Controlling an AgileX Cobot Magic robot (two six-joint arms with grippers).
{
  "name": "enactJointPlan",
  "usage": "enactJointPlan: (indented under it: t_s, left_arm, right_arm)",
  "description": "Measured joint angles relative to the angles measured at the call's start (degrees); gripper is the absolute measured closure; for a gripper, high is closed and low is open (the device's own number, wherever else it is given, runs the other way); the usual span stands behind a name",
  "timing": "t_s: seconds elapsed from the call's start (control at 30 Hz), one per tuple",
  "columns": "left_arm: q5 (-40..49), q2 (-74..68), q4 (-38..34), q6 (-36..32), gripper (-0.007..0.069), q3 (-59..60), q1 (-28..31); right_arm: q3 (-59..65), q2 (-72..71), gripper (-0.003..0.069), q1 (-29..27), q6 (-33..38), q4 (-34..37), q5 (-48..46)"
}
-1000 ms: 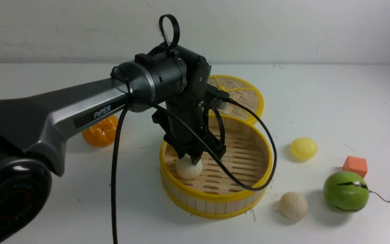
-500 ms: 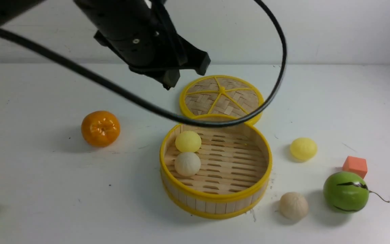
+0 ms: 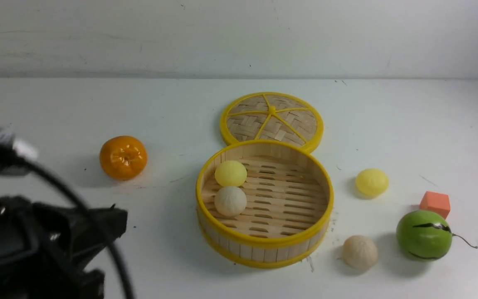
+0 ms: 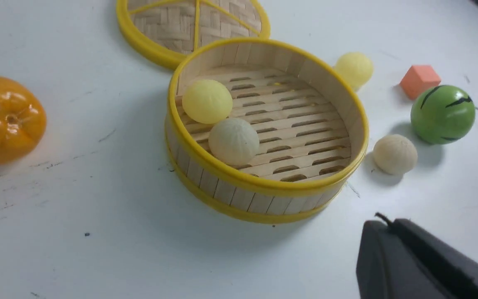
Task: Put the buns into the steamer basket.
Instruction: Use the right arm to grab a steamed stuffed bun
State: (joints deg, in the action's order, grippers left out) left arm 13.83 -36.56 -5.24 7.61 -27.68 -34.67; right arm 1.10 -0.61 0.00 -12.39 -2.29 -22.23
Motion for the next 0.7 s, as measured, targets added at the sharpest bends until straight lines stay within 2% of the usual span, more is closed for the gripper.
enactJointPlan:
  t_s: [0.13,0.33,0.5,0.7]
  left_arm:
    - [-10.4,12.9,-0.2,1.1,0.0638,14.3,0.0]
    - [-18.8,22.0,-0.2,2.4,0.0638,22.3,0.0]
    - [-16.1,22.2,-0.3,2.6,0.0638,22.6,0.0]
    - [-8.5,22.2,-0.3,2.7,0.0638,22.6,0.0]
  right_arm:
    - [0.0,0.0,0.0418,0.0,0.0,0.0,0.0]
    - [0.0,0.0,0.0418,0.0,0.0,-0.3,0.1]
    - [0.0,0.0,0.0418,0.0,-0.1,-0.9,0.5]
    - [0.5,0.0,0.0418,0.0,-9.6,11.3,7.8]
